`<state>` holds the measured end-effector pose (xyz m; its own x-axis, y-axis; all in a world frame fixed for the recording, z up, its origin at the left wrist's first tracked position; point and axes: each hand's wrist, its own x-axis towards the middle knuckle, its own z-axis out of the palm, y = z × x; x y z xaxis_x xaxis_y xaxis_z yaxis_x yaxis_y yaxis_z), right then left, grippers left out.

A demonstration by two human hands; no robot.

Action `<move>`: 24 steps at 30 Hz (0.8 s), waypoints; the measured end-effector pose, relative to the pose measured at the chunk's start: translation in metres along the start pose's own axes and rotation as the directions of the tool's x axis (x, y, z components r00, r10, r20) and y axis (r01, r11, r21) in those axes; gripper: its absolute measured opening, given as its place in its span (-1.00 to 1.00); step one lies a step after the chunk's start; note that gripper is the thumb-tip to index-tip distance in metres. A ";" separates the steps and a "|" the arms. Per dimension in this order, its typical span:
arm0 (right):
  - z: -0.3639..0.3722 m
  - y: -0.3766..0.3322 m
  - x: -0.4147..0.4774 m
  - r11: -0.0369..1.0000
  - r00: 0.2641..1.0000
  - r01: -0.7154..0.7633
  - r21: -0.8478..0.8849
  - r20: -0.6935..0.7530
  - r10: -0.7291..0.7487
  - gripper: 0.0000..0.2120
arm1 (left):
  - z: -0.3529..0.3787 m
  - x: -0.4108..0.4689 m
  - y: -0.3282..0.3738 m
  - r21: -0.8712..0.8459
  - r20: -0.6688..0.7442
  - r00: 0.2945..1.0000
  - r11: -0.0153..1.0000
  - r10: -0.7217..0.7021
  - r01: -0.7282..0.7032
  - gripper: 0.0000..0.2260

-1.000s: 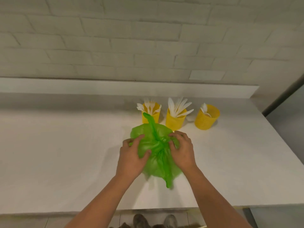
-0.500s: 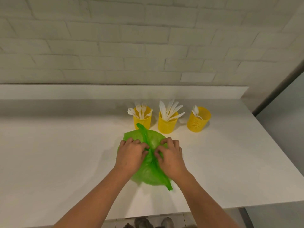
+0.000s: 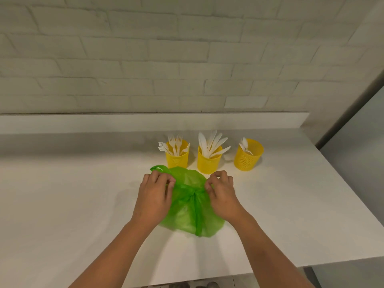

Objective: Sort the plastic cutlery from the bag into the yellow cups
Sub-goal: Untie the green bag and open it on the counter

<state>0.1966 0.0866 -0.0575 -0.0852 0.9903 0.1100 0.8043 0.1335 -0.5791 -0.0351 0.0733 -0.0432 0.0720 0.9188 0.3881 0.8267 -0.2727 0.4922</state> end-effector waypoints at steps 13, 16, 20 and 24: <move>-0.005 -0.007 -0.006 0.979 0.982 0.150 -0.139 0.132 -0.132 -0.77 | -0.015 0.004 0.009 0.018 0.113 0.991 0.998 0.064 -0.067 -0.97; -0.009 -0.013 -0.004 0.975 0.971 0.212 -0.070 0.128 -0.202 -0.64 | -0.019 0.004 0.016 -0.124 0.161 0.983 0.990 0.090 -0.071 -0.98; -0.005 -0.022 0.003 0.969 0.963 0.238 -0.067 0.149 -0.226 -0.80 | -0.017 0.004 0.024 -0.190 0.153 0.988 0.982 0.024 0.005 -0.97; -0.008 -0.003 0.005 0.991 0.990 0.122 0.052 -0.076 -0.118 -0.88 | -0.026 0.001 0.013 -0.176 0.045 0.996 0.981 -0.078 0.085 -0.87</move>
<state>0.1984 0.0907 -0.0483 -0.1340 0.9618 0.2389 0.7561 0.2551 -0.6028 -0.0384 0.0629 -0.0161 0.0326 0.9492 0.3130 0.7183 -0.2400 0.6530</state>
